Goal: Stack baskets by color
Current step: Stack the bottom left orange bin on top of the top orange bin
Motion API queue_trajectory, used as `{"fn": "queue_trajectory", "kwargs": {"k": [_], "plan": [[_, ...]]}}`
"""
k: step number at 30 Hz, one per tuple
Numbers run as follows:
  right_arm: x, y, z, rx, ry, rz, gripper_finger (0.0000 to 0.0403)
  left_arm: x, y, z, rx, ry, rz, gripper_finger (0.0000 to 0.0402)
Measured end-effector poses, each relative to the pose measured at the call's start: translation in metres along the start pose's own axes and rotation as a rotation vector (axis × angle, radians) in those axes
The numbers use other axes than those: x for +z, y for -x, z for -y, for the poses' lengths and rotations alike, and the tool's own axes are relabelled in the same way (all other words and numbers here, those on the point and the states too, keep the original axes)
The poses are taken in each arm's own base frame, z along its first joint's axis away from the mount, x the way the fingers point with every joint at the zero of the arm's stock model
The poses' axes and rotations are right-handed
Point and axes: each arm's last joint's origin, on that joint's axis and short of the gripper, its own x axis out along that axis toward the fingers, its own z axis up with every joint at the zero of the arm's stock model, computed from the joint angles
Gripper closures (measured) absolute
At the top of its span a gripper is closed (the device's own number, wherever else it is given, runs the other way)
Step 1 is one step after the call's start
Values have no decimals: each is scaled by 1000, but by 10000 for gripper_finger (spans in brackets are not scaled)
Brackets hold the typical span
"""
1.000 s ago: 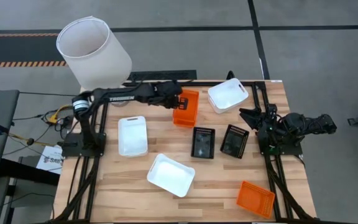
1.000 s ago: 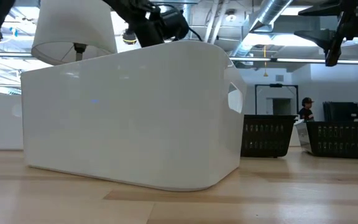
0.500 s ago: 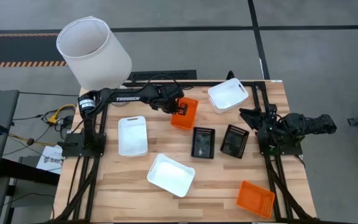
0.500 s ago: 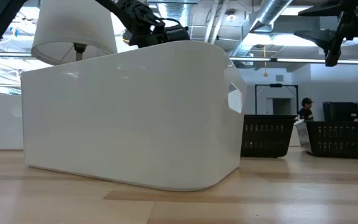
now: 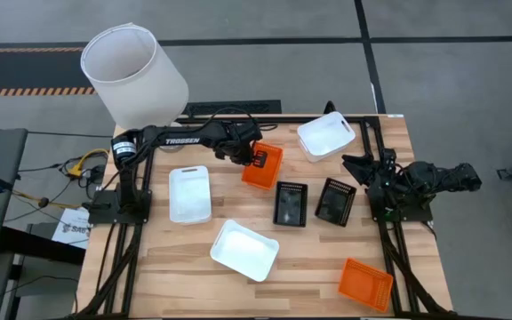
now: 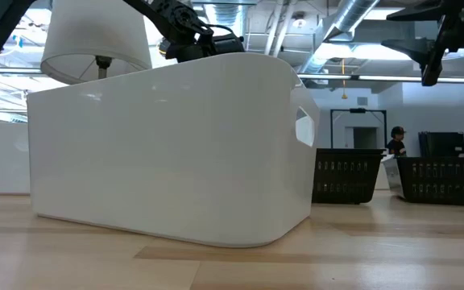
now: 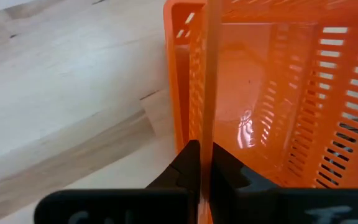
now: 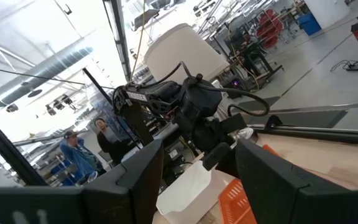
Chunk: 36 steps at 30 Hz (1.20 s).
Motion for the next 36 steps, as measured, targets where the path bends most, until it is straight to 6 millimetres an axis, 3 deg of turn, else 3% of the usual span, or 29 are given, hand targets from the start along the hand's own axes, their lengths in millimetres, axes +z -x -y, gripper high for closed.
{"fn": "queue_trajectory", "kwargs": {"k": [7,18,22,26,29,36], "plan": [[0,0,0,0,0,0,178,0,0,0,-6,-9,-7,382],[0,0,0,0,0,0,178,0,0,1,-3,-36,1,264],[0,0,0,0,0,0,178,0,3,1,1,-28,8,242],[0,0,0,0,0,0,178,4,17,17,-50,-82,55,251],[0,0,0,0,0,0,178,3,25,30,-27,-125,142,282],[0,0,0,6,0,-4,178,0,21,27,87,-153,207,370]]}}
